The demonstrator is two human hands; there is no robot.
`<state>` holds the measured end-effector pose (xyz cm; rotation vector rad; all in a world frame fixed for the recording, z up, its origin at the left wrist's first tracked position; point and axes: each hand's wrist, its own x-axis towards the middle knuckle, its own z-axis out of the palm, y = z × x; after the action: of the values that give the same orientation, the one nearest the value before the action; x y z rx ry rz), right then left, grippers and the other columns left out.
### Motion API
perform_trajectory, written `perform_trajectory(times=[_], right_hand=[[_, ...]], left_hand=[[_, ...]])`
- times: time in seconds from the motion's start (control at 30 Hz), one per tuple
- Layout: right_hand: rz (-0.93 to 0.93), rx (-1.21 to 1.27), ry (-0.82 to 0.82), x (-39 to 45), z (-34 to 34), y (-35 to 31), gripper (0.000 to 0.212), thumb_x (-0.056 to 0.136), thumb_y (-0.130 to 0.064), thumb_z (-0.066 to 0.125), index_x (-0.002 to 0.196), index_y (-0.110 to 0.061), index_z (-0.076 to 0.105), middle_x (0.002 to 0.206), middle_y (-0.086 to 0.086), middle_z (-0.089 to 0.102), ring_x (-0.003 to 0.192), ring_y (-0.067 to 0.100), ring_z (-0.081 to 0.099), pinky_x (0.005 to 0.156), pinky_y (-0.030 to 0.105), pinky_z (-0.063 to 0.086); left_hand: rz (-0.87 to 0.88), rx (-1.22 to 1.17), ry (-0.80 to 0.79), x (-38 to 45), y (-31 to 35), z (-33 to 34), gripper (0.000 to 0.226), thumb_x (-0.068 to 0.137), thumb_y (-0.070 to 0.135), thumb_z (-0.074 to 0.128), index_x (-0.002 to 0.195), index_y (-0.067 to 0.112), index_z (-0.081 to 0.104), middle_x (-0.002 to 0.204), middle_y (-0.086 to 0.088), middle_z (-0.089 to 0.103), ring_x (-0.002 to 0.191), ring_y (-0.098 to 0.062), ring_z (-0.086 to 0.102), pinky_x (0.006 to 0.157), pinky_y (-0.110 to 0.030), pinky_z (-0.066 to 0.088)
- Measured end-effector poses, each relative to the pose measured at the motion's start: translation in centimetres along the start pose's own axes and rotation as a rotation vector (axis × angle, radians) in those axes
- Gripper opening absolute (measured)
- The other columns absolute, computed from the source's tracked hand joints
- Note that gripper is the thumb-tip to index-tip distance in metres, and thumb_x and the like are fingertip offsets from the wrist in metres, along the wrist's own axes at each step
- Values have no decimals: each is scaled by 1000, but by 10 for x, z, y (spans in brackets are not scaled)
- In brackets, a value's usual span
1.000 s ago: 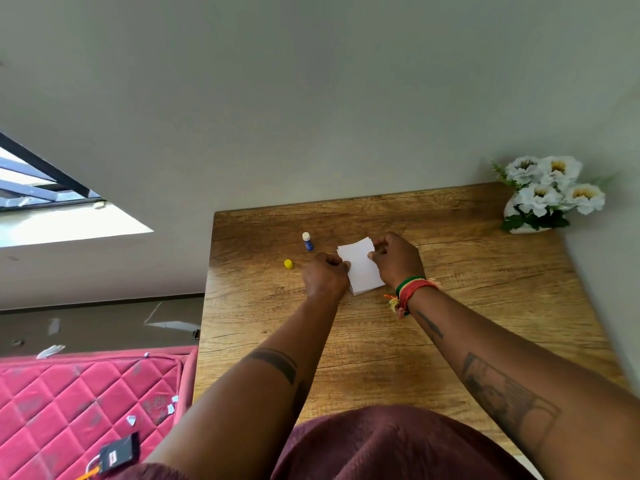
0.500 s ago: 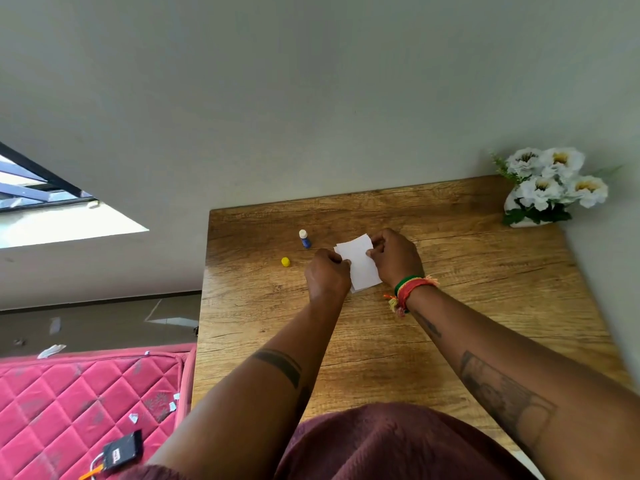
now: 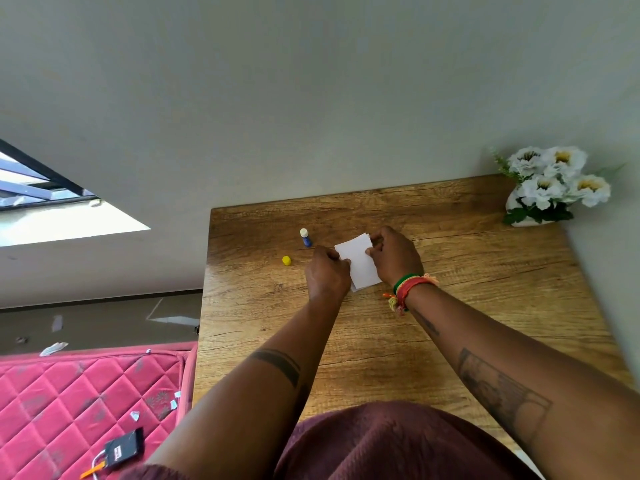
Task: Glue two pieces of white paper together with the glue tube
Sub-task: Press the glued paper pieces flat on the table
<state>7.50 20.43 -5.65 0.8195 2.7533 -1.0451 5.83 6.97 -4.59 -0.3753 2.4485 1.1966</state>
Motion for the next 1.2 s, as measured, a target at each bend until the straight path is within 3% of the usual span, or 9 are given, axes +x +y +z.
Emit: perform_trajectory(times=[0.23,0.37,0.47,0.57,0.7,0.77,0.9,1.07,1.2], right_hand=[[-153,-124,-56,-2,0,5,45,94,-20,63,136,-36,56,125,8,62,112,29,61,86,37,54],[-180,-186,-85,-3,1,8,41,100,-20,55,138,-34,58,136,11,53,119,30,57,97,37,49],[-197,-217,-108,-2,-1,6,40,101,-20,54,139,-31,58,139,11,51,122,31,55,101,37,46],[-228,-266,-148,-1,-6,5,43,100,-25,56,143,-29,54,144,11,49,128,30,51,106,36,41],[-254,-282,-202,-3,-12,2,48,99,-28,58,146,-25,50,147,12,47,133,29,47,110,36,36],[-264,-306,-221,-3,-13,1,51,99,-31,58,148,-24,47,149,12,46,135,29,44,111,36,35],[-277,-355,-255,-6,-15,0,58,99,-35,57,153,-23,39,154,11,41,140,29,37,116,36,30],[-290,-443,-278,-8,-18,-2,61,101,-39,52,157,-23,31,158,12,35,143,30,33,116,37,28],[-257,-470,-320,-6,-16,1,63,99,-43,53,156,-28,30,154,15,38,136,36,40,111,43,38]], left_hand=[[10,7,-17,-3,2,0,18,95,14,65,111,13,56,107,-9,66,85,-21,59,49,-21,34],[16,-3,-17,-3,2,-1,19,95,14,65,111,14,55,107,-10,67,84,-22,59,49,-23,35],[34,32,-14,-5,4,-1,21,95,14,65,114,15,55,111,-10,66,94,-26,64,56,-25,42],[146,193,5,-7,-1,1,33,96,16,66,126,17,53,128,-12,56,106,-30,62,74,-35,49],[431,573,-76,-4,-17,-1,49,105,24,51,153,27,41,139,-15,44,106,-37,63,77,-45,55],[476,745,-139,-3,-21,-5,55,108,31,44,160,31,27,138,-17,42,106,-38,62,77,-46,53],[489,922,-222,-7,-21,-10,65,109,37,36,164,27,4,147,-22,37,114,-41,59,80,-48,51],[384,926,-197,-13,-13,-7,70,109,38,31,164,13,-5,148,-21,45,121,-37,60,81,-44,48],[316,928,-193,-15,-10,-3,74,109,35,35,163,11,-10,140,-19,55,116,-34,64,74,-40,44]])
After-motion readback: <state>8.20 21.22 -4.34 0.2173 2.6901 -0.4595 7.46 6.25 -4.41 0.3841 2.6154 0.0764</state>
